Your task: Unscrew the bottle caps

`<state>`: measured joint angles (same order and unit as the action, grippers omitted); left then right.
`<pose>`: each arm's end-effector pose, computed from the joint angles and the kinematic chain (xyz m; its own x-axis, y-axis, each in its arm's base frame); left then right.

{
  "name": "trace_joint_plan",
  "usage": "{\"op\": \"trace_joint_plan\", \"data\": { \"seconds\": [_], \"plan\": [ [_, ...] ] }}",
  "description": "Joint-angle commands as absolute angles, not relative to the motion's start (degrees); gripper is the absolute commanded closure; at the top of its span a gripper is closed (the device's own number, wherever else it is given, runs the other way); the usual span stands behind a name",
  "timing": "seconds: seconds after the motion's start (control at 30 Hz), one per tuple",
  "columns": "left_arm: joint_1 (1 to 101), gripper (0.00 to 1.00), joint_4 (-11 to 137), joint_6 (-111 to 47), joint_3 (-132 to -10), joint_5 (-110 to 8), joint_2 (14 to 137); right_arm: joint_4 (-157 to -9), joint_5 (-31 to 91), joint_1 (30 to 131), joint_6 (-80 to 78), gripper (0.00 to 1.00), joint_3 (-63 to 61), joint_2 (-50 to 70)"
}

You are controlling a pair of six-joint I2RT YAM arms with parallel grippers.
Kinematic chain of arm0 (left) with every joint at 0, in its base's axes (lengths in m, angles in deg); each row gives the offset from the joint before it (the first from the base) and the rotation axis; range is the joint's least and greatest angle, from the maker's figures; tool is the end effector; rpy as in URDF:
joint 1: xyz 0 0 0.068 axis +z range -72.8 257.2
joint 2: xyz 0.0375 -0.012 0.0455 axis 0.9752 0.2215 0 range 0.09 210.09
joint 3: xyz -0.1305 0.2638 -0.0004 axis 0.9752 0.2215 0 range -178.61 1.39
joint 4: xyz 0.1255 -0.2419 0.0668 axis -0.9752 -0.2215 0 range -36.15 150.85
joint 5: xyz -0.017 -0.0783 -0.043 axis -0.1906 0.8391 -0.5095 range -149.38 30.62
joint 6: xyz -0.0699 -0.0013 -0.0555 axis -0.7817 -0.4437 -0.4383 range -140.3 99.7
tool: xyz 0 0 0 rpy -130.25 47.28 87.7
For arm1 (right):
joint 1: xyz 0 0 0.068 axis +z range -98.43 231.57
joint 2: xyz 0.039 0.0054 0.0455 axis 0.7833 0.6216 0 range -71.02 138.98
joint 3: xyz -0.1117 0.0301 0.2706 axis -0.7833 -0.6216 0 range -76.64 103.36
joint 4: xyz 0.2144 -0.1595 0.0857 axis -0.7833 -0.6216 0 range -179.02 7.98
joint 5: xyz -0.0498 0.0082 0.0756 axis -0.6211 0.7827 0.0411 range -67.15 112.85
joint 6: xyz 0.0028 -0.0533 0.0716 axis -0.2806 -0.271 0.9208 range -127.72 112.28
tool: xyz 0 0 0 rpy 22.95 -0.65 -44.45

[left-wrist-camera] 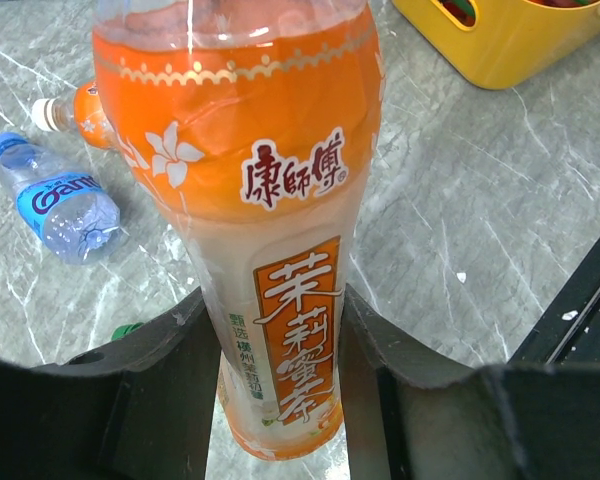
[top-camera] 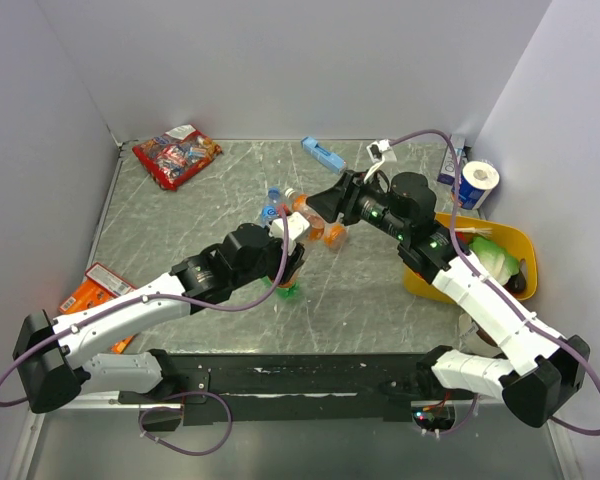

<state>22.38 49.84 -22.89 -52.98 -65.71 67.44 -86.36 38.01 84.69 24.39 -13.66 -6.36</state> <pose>0.1925 -0.2579 0.3143 -0.2682 0.3023 -0.9147 0.7429 0.6694 0.0034 0.2521 0.1893 0.4085 -0.4706 0.3056 -0.8278 -0.5846 0.5947 0.5519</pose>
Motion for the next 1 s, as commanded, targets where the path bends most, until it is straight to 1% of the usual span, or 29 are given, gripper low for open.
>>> {"op": "trace_joint_plan", "data": {
  "seconds": [0.0,0.33,0.43,0.47,0.8,0.87,0.97],
  "plan": [
    [21.7,0.53,51.5,-22.4,-55.3,-65.8,68.0,-82.2,40.2,85.7,25.4,0.4,-11.4,-5.7],
    [21.7,0.52,51.7,-22.8,-55.4,-64.9,67.4,-80.6,41.6,85.9,25.7,0.41,-11.4,-4.8],
    [21.7,0.52,51.9,-22.9,-55.4,-64.0,67.1,-80.6,41.7,86.0,25.6,0.45,-11.3,-4.5],
    [21.7,0.52,52.0,-22.9,-55.3,-63.8,67.0,-80.5,41.8,86.0,25.6,0.48,-11.3,-4.3],
    [22.5,0.51,52.6,-24.6,-55.2,-59.8,65.1,-81.2,42.4,86.0,23.7,0.58,-10.8,-3.8],
    [23.5,0.51,53.0,-25.3,-55.1,-56.8,64.7,-81.2,43.3,86.0,22.9,0.61,-10.8,-4.0],
    [25.3,0.51,53.6,-26.2,-55.0,-52.8,64.0,-81.8,44.6,85.9,21.0,0.7,-10.4,-4.2]
  ]
}}
